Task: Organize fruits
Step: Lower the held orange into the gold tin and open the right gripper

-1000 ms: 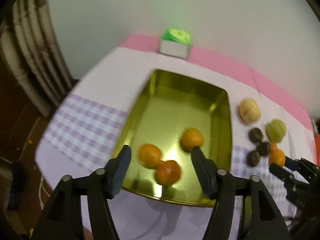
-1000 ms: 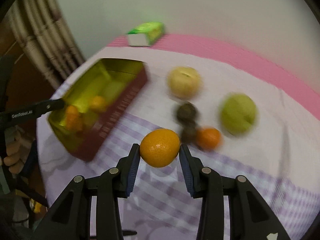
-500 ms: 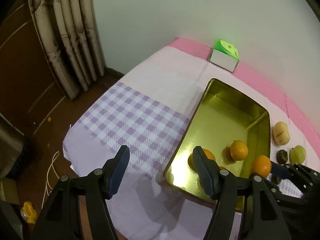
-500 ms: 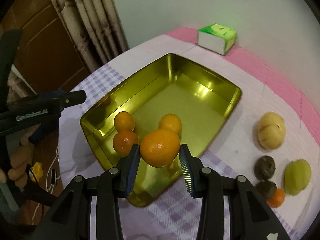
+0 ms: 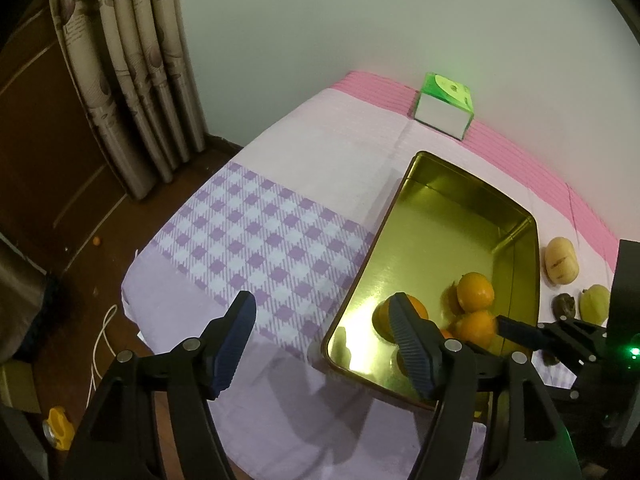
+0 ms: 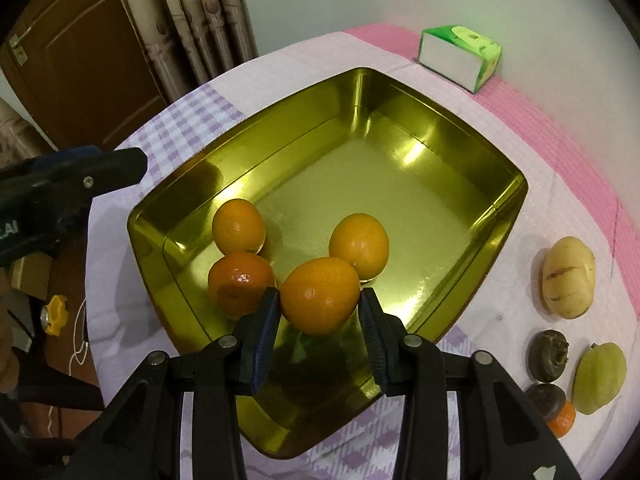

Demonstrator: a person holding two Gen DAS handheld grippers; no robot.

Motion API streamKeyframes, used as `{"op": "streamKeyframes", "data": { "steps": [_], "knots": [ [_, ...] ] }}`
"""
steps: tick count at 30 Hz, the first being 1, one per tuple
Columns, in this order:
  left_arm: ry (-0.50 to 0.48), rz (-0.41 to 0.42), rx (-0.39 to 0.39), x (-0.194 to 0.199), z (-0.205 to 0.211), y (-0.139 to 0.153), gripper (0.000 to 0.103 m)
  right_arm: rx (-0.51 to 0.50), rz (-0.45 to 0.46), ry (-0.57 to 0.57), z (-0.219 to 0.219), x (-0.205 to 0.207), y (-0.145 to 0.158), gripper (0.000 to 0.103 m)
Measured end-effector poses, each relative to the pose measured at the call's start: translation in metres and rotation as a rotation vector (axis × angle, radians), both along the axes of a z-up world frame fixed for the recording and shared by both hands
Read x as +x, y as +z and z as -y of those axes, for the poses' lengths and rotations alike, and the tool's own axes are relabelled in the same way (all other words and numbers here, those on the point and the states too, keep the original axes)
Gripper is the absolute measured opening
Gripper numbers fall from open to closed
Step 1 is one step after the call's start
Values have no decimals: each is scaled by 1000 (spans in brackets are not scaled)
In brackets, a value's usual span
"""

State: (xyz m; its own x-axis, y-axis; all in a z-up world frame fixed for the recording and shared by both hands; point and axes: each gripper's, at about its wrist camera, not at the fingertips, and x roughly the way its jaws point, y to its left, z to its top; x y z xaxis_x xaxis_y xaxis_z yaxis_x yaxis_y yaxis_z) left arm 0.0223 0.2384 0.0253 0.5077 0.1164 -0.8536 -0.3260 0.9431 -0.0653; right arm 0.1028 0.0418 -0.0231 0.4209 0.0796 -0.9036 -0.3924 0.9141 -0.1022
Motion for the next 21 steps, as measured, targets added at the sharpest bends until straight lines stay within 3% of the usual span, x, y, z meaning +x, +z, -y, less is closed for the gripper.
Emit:
{"op": "streamKeyframes", "data": {
  "steps": [21],
  "knots": [
    [-34, -9, 12, 1, 8, -2, 70, 47, 48, -11, 4, -4, 7, 38]
  ]
}}
